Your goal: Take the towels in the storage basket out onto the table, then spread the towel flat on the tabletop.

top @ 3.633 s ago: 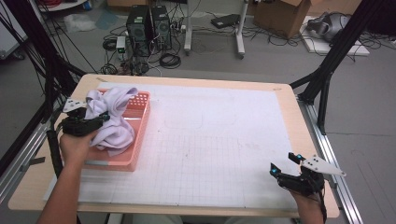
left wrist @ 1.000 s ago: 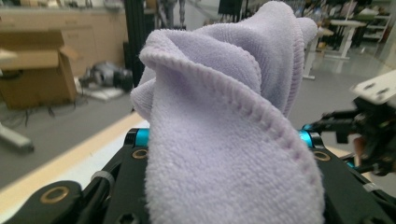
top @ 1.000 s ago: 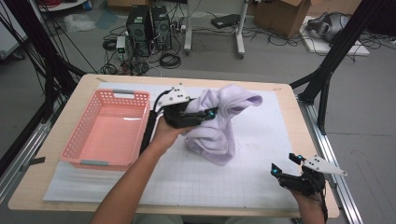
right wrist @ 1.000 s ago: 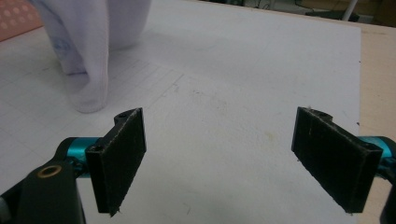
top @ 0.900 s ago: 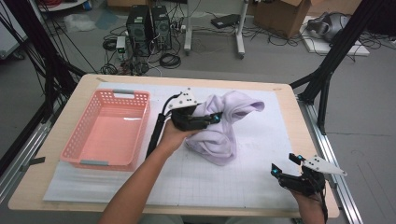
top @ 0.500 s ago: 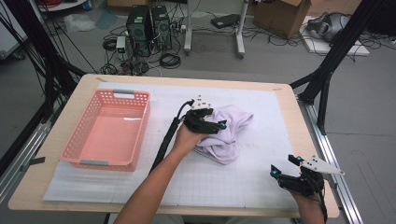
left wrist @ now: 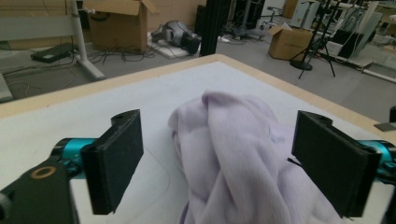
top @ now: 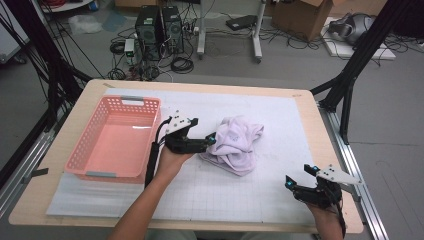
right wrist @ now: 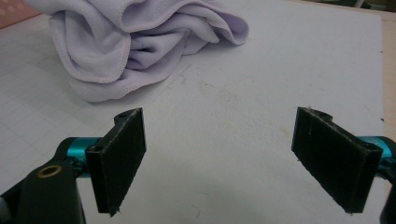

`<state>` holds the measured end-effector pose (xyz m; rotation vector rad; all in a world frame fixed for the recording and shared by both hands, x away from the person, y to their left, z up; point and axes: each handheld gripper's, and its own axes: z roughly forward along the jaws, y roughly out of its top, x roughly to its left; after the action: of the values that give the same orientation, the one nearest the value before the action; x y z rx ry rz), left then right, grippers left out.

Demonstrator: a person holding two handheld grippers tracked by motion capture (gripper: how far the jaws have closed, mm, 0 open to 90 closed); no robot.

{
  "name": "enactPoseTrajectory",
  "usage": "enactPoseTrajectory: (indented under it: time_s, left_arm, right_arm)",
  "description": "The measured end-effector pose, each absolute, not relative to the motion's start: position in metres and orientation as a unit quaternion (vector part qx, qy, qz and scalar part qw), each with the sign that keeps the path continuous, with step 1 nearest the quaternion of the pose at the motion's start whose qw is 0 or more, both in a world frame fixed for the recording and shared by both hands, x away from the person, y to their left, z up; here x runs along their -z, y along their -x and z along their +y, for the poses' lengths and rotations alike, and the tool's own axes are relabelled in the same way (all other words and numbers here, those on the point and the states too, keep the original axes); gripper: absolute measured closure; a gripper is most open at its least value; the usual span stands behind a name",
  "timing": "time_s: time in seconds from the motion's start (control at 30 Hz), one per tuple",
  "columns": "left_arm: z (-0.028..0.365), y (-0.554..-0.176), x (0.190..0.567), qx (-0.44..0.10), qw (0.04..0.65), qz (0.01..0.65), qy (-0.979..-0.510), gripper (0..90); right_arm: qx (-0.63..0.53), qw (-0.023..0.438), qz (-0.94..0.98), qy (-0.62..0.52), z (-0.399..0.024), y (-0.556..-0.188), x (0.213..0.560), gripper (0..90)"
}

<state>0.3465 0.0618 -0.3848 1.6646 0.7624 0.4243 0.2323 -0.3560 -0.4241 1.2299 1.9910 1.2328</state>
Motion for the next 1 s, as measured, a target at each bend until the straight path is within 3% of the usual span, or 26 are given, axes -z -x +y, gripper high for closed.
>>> enactPoseTrajectory:
  time_s: [0.43, 0.73, 1.0]
  left_arm:
    - [0.093, -0.308, 0.412, -0.194, 0.593, 0.329, -0.709, 17.4]
    - [0.098, -0.302, 0.421, -0.191, 0.593, 0.328, -0.710, 17.7]
    - [0.093, -0.303, 0.428, -0.175, 0.590, 0.319, -0.721, 23.4]
  right_arm:
    - [-0.453, 0.240, 0.732, -0.449, -0.351, -0.237, 0.427, 16.5]
    - [-0.452, 0.240, 0.731, -0.451, -0.349, -0.235, 0.426, 16.5]
    - [-0.443, 0.236, 0.741, -0.445, -0.346, -0.236, 0.431, 16.5]
